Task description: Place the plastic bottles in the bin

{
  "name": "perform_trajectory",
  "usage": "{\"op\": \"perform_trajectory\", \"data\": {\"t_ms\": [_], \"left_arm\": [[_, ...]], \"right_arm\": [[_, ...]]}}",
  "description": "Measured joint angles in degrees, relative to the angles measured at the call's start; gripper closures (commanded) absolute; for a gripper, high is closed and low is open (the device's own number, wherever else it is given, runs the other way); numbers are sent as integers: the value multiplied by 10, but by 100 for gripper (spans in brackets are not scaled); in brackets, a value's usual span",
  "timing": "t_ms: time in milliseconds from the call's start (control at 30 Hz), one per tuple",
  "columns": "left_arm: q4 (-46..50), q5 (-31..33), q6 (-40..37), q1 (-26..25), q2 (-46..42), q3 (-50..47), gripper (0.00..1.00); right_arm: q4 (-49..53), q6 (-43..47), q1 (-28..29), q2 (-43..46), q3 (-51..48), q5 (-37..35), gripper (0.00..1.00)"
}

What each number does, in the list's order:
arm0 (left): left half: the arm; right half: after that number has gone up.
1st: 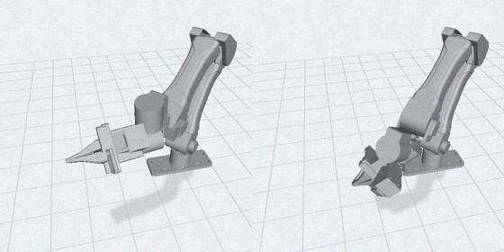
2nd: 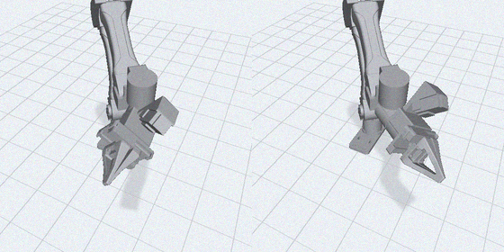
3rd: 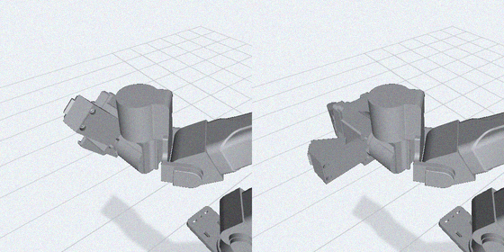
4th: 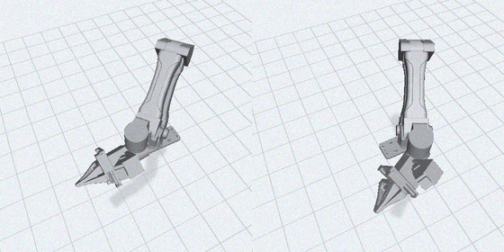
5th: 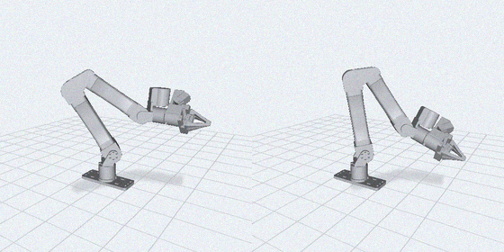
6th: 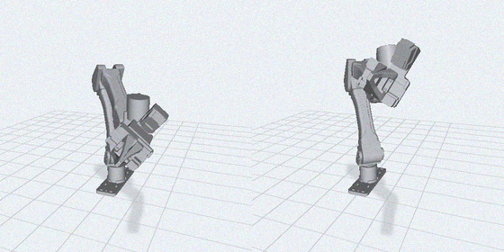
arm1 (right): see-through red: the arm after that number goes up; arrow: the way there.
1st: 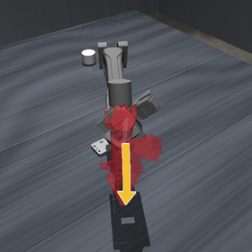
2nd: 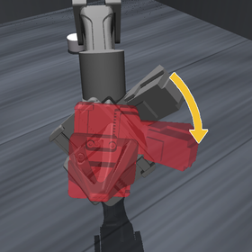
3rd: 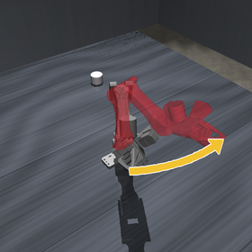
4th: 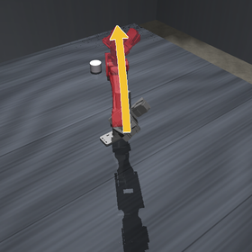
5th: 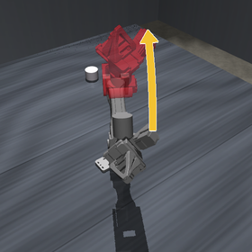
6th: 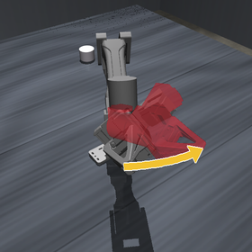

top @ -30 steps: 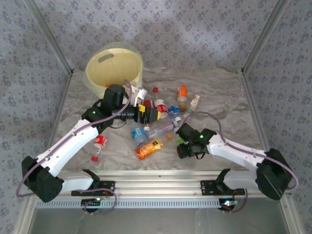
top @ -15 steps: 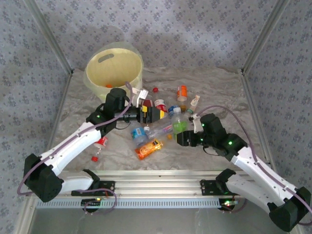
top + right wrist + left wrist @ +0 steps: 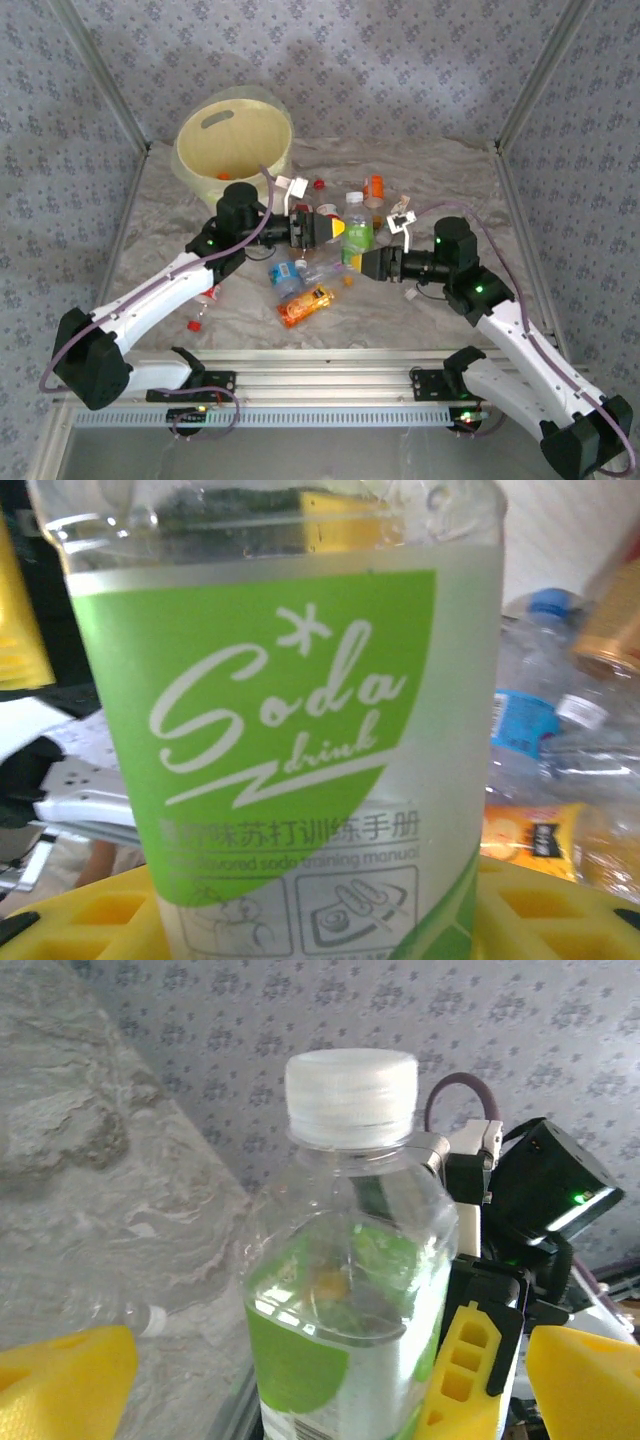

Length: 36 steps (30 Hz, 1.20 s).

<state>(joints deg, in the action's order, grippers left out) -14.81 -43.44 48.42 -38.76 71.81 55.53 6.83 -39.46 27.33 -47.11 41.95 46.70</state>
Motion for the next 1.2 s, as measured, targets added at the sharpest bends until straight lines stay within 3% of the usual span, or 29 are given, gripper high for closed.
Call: {"op": "perform_trajectory", "data": {"t_ms": [200,300,533,767,867,1033,1200], "left_arm": [[-65,-21,34,-19,15,0,1],[-96,-28,52,-33,26,0,6],[-186,-50,112,-41,45,2,31],[-204,-56,131,-45,49,12,52],[-199,-56,127,-45,49,14,58],[-161,-50,114,-44,47,28,57],[-57,-33,62,-21,20,53,56]], "right_arm": [[-78,-50,0,0,9,47,42],[-94,-64,1,-1,14,59,42],[-108,-74,9,-9,19,67,42],[-113,-73,13,-13,21,69,41],[-113,-73,13,-13,21,69,36],[-98,-52,13,-12,24,64,14],[-46,-23,12,4,42,46,8]]}}
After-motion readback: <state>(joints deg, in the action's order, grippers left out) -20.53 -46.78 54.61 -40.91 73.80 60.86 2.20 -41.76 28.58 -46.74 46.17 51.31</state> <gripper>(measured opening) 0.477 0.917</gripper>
